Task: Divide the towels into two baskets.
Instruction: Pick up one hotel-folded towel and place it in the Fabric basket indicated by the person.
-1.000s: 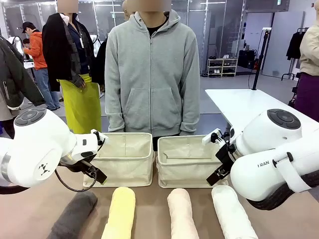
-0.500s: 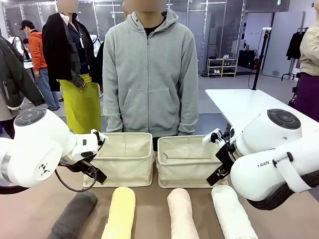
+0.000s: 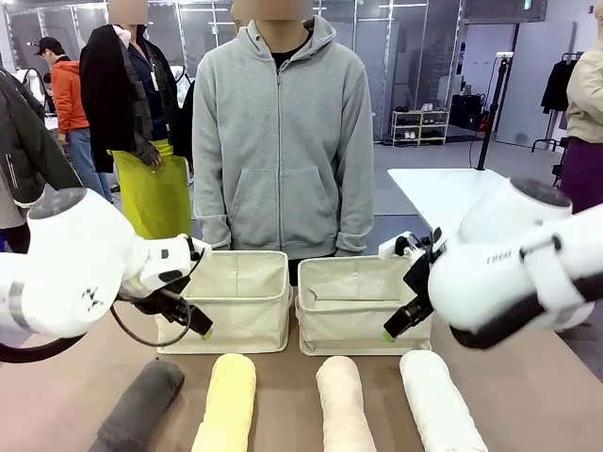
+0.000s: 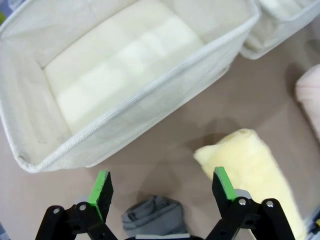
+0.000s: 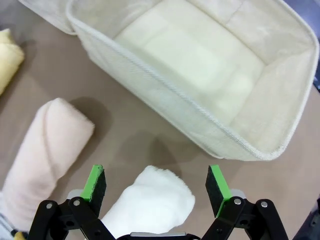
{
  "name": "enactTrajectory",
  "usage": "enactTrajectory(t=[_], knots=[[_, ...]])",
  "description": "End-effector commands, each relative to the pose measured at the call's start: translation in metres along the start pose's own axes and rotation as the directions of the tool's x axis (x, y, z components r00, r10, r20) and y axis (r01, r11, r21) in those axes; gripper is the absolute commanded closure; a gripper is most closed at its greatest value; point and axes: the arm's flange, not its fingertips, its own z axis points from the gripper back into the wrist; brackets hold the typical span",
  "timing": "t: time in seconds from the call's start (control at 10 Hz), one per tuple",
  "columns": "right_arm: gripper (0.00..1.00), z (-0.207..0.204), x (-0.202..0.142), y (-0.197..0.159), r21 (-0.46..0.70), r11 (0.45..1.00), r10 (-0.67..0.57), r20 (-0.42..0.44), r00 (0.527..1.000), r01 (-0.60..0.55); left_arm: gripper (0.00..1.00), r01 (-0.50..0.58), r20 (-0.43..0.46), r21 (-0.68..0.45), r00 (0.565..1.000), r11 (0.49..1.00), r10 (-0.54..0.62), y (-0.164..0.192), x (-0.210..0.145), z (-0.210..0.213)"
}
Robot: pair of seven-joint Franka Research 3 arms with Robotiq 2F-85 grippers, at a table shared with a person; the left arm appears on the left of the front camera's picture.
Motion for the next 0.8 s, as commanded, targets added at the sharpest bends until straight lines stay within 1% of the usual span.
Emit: enactTrajectory(t=[0.0,0.1,0.2,0.3,0.4,0.5,0.6,0.7], knots=[[0.00,0.032,0.003,-0.029,0.167,0.986,0.004,-0.021,1.000,0.000,0.00,-0.057,-0.021,-0.111,0.998,0.992,0.055,0.025,0.009,0.037],[0.00,0.044,0.003,-0.042,0.292,0.956,-0.021,-0.030,0.999,0.029,0.00,-0.126,-0.049,-0.266,0.992,0.956,0.117,0.037,0.010,0.053],[0.00,0.058,-0.001,-0.060,0.437,0.897,-0.060,-0.035,0.998,0.070,0.00,-0.168,-0.104,-0.423,0.985,0.890,0.137,0.054,0.005,0.071],[0.00,0.067,-0.009,-0.078,0.584,0.805,-0.103,-0.035,0.994,0.104,0.00,-0.224,-0.133,-0.533,0.974,0.816,0.181,0.075,-0.005,0.082],[0.00,0.072,-0.021,-0.097,0.681,0.720,-0.159,-0.027,0.987,0.135,0.00,-0.262,-0.146,-0.628,0.965,0.733,0.220,0.092,-0.018,0.090],[0.00,0.075,-0.038,-0.120,0.762,0.623,-0.246,-0.025,0.969,0.178,0.00,-0.303,-0.142,-0.708,0.946,0.637,0.292,0.115,-0.038,0.093],[0.00,0.076,-0.057,-0.141,0.818,0.534,-0.331,-0.028,0.943,0.212,0.00,-0.331,-0.133,-0.760,0.921,0.559,0.365,0.138,-0.063,0.093],[0.00,0.079,-0.086,-0.166,0.840,0.474,-0.422,-0.045,0.905,0.263,0.00,-0.371,-0.120,-0.798,0.870,0.474,0.478,0.171,-0.097,0.096]])
